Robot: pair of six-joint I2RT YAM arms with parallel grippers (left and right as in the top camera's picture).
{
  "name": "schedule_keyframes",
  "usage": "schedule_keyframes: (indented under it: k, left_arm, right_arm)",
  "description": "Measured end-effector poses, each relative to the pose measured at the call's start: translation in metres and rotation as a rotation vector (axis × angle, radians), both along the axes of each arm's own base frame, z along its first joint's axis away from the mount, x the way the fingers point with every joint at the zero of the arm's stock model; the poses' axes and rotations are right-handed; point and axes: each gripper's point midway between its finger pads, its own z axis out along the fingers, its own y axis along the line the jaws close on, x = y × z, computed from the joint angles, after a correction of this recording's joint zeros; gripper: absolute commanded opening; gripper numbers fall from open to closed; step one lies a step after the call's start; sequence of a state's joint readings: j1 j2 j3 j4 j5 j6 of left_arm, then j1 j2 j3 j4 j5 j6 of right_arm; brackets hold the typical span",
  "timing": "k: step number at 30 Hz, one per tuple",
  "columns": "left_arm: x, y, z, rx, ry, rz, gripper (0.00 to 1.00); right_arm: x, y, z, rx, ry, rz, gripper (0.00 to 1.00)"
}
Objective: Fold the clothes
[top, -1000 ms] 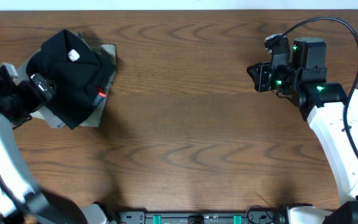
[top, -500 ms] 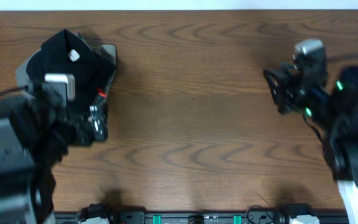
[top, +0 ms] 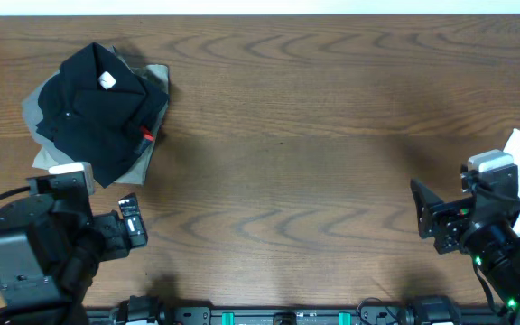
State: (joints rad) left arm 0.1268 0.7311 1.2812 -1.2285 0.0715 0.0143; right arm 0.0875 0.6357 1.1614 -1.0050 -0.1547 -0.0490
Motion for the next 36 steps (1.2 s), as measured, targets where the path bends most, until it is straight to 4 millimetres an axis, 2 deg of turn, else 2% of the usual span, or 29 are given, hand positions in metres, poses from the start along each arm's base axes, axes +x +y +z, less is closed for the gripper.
schedule_keyframes:
  k: [2,4,10,17,21,28,36]
  left_arm:
    - [0.006,0.001,-0.012,-0.005,-0.014,0.008,0.98]
    - [0.015,0.002,-0.026,-0.017,-0.034,0.021,0.98]
    - [0.026,0.003,-0.066,-0.069,0.021,0.063,0.98]
    - [0.031,0.003,-0.076,-0.107,0.058,0.096,0.98]
    - [0.032,0.004,-0.079,-0.114,0.073,0.103,0.98]
    - [0.033,0.004,-0.08,-0.115,0.078,0.104,0.98]
    - [0.033,0.004,-0.08,-0.116,0.078,0.105,0.98]
  right_arm:
    - [0.006,-0.001,-0.007,0.0,0.004,-0.013,0.8]
    - [0.017,-0.002,-0.018,0.005,-0.002,-0.025,0.99]
    - [0.047,-0.002,-0.045,0.004,-0.027,-0.038,0.99]
    - [0.049,-0.002,-0.07,-0.006,0.047,-0.041,0.99]
    - [0.05,0.0,-0.071,0.015,0.058,-0.04,0.99]
    - [0.06,0.013,-0.048,0.168,-0.007,-0.034,0.99]
    - [0.06,0.01,-0.051,0.196,0.011,-0.069,0.99]
